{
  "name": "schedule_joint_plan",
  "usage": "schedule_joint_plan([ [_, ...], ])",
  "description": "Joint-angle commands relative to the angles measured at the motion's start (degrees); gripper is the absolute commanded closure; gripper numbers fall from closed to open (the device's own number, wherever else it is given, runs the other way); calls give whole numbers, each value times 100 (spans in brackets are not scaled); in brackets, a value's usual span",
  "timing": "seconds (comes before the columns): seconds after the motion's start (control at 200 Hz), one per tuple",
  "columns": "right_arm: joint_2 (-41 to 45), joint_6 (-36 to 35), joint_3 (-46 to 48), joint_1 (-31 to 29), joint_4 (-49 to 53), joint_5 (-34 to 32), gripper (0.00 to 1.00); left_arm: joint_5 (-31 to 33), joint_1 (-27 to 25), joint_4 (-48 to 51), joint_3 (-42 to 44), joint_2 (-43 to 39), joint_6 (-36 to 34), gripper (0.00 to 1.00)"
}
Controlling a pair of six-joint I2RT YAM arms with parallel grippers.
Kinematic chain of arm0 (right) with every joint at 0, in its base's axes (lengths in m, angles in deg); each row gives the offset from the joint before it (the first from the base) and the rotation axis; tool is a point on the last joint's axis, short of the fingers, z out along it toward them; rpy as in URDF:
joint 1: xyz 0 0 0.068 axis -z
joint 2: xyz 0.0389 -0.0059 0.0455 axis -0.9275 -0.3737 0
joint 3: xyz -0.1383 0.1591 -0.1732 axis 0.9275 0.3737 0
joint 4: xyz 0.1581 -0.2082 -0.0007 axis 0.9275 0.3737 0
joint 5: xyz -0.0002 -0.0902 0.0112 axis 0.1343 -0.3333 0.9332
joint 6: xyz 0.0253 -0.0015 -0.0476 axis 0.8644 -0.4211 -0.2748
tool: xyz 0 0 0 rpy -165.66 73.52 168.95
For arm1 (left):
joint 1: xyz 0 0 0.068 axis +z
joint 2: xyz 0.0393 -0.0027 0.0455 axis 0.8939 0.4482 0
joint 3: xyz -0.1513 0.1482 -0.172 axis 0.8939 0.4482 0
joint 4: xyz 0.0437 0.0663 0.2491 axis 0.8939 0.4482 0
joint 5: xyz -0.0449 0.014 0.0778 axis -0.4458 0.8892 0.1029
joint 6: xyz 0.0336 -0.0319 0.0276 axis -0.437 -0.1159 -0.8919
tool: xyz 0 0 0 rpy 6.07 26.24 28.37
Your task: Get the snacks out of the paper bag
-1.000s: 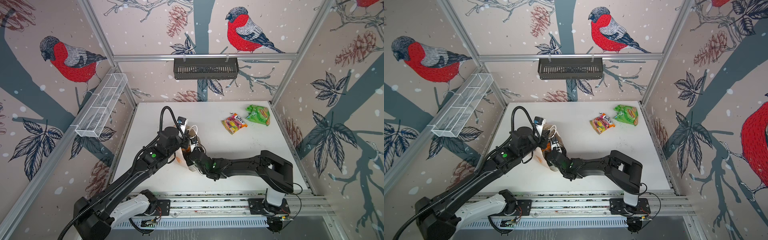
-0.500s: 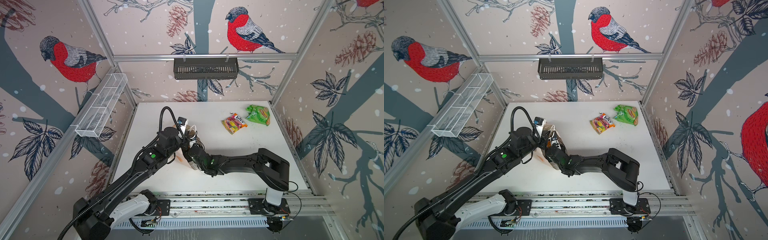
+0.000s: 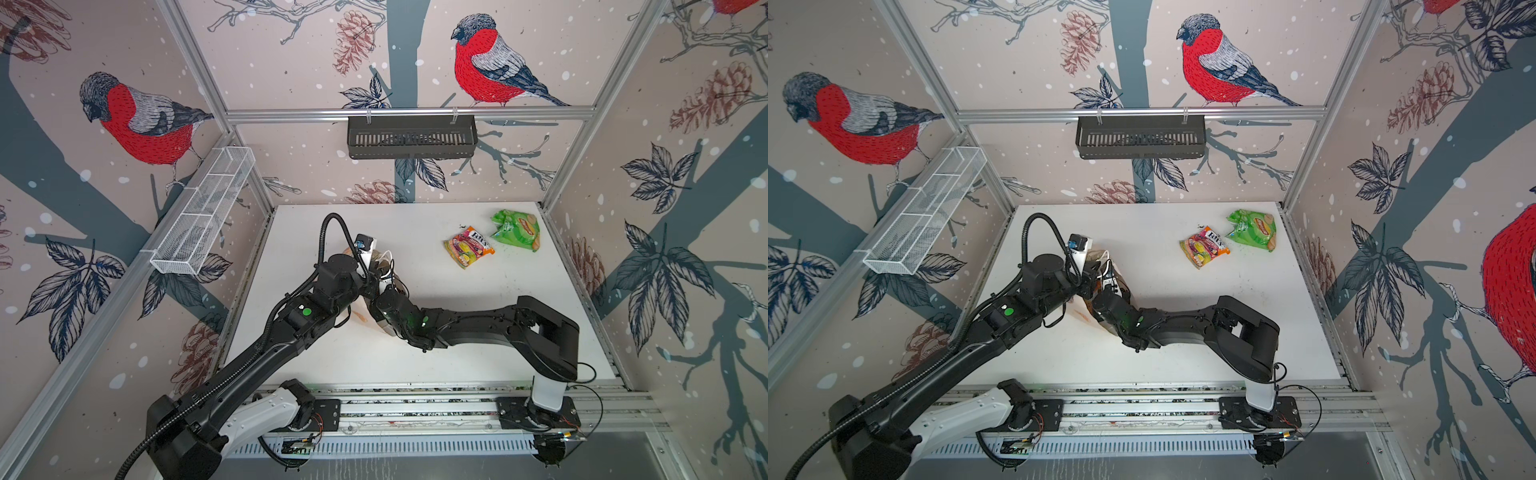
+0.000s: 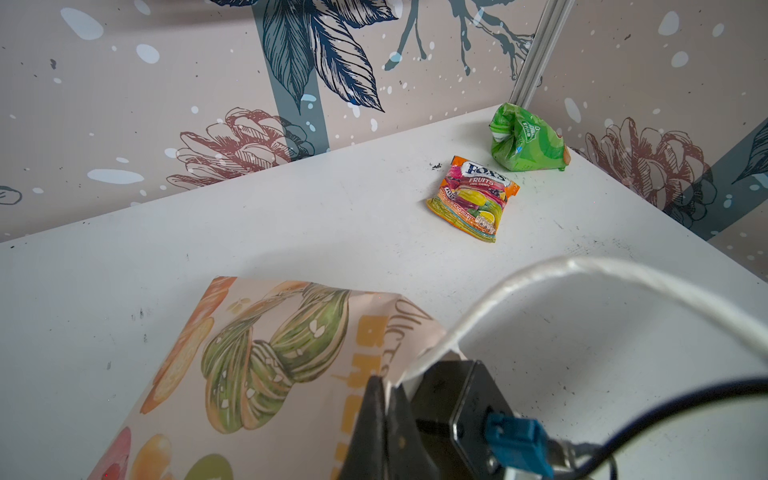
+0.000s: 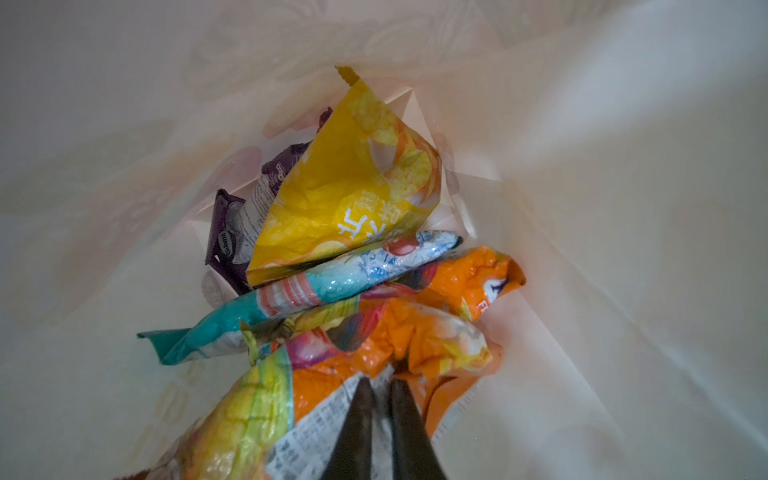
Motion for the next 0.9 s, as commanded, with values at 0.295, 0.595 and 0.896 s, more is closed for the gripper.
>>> schedule_joint_plan([
  [0.295, 342, -32, 82, 12, 148, -366, 100, 168, 27, -352, -10, -55, -68, 100],
  [0.595, 762, -45, 245, 6, 321, -472, 100, 170, 36, -365, -10, -74, -66, 100],
  [0.896, 1058, 92, 470, -3, 279, -485, 100, 283, 45, -291, -36, -25, -42, 100],
])
